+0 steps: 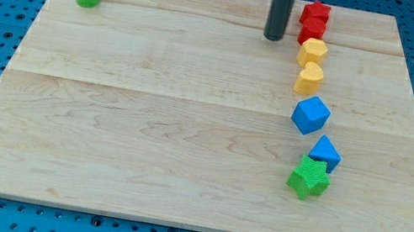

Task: Move the red circle left to the red star

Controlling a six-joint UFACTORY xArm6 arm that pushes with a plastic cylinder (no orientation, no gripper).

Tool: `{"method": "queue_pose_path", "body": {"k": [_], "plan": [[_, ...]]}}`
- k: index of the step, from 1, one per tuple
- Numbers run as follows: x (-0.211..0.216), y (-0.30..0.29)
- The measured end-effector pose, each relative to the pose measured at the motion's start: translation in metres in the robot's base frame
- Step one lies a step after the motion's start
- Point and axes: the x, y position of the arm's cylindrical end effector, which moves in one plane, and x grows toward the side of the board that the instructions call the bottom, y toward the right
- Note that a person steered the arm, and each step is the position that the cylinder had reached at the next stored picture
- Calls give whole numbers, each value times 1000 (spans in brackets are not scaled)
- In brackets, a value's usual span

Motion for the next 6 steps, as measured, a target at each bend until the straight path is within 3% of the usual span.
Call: {"method": "queue_pose_path", "body": {"k": [2,3,4,5,6], "plan": [[7,70],[-29,73],[-40,42],[-53,-28],[-51,-24]]}}
